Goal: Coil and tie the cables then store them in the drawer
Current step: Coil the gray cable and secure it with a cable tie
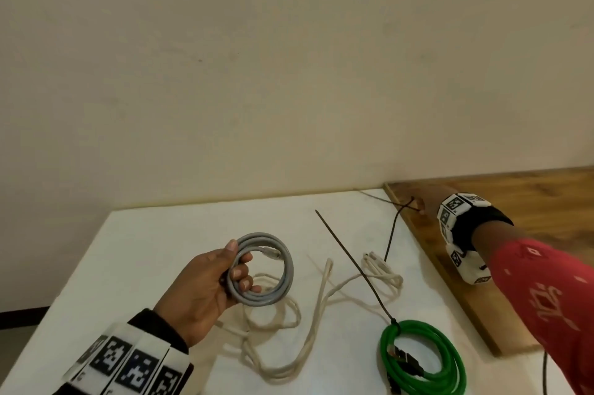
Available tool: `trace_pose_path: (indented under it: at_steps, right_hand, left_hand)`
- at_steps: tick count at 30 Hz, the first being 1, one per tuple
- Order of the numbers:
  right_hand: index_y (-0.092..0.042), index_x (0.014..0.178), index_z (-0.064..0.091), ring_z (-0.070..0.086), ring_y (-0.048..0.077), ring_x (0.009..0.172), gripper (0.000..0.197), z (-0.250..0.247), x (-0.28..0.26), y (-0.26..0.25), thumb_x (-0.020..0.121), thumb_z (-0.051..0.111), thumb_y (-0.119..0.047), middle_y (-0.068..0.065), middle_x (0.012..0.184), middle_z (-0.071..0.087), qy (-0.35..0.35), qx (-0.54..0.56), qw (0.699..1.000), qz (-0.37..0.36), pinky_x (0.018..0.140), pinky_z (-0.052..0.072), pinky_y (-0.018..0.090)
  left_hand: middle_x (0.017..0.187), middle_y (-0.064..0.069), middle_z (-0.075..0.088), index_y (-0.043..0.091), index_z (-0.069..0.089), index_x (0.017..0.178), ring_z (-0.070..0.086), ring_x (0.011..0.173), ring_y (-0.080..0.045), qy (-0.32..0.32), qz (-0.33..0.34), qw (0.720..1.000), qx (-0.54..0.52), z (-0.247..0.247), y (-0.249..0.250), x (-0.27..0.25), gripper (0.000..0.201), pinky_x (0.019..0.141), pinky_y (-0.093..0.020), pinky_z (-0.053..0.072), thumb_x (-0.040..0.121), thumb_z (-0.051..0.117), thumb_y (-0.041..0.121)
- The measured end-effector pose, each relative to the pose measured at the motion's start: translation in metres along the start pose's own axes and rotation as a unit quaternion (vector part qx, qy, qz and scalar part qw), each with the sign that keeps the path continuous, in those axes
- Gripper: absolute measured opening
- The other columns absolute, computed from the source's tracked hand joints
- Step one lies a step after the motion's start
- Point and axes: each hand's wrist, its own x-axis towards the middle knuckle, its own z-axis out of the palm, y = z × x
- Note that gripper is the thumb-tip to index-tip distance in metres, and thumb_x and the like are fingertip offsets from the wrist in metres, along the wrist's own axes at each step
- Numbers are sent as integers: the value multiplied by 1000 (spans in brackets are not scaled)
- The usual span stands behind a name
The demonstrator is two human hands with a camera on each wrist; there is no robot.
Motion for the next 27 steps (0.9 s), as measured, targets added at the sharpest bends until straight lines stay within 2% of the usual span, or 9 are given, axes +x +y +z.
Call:
trace_pose_path:
  at_steps: [3,5,7,8,10,12,17,24,27]
  right_hand:
    - [-11,87,57,52,25,86,9,-25,-44,-10,89,48,-9,11,98,57,-2,-4,1000,-18,70,39,29]
    - [-12,91,54,52,24,89,4,-40,-73,-13,87,53,-11,9,98,53,-1,16,999,-37,72,39,29]
    - [-9,93,57,53,25,88,10,-51,-99,-12,86,57,-16,10,95,53,5,61,998,-34,71,36,28]
    - [-7,84,57,53,26,86,10,-53,-110,-13,85,59,-17,10,91,55,3,87,996,-29,70,37,28]
    - [-12,61,48,52,24,77,25,-56,-133,-15,82,61,-14,8,76,54,13,152,988,-30,67,39,29]
    - [-13,54,45,52,24,73,32,-56,-159,-20,80,62,-8,10,73,56,21,227,973,-30,65,42,31]
    - [-11,55,52,54,23,73,27,-45,-218,-37,79,64,-4,12,76,59,9,360,932,-44,58,42,25]
    - [-10,66,58,56,11,63,18,-22,-273,-63,80,62,0,3,68,64,16,513,857,-56,57,43,22]
    - [-12,73,54,57,7,49,21,-19,-302,-76,80,55,8,0,58,66,47,587,804,-87,48,43,18]
  left_hand:
    - [45,1,42,2,53,80,44,42,-13,-4,-3,1000,5,1,2,-15,34,67,-38,50,96,37,27]
    - [45,2,42,3,53,79,45,41,-13,-7,1,1000,6,4,4,-30,34,63,-35,51,96,37,26]
    - [44,2,43,3,53,78,45,40,-12,-12,11,1000,6,8,5,-48,34,59,-32,52,96,37,26]
    - [43,3,44,3,53,77,45,40,-12,-16,16,1000,3,10,4,-56,34,57,-31,52,96,37,26]
    - [42,3,44,3,53,77,44,39,-11,-19,25,1000,-1,14,2,-76,34,52,-27,52,97,37,25]
    - [41,4,44,3,53,76,44,39,-11,-17,30,999,0,16,-3,-95,34,49,-25,50,97,37,25]
    - [37,4,43,2,54,73,43,35,-11,-3,27,1000,13,22,-21,-134,36,59,-30,40,97,38,24]
    - [35,4,41,4,53,67,40,32,-10,19,32,999,33,26,-29,-163,39,55,-28,39,98,36,20]
    - [36,5,41,3,53,72,40,33,-9,24,39,998,47,24,-28,-173,36,51,-25,41,98,36,21]
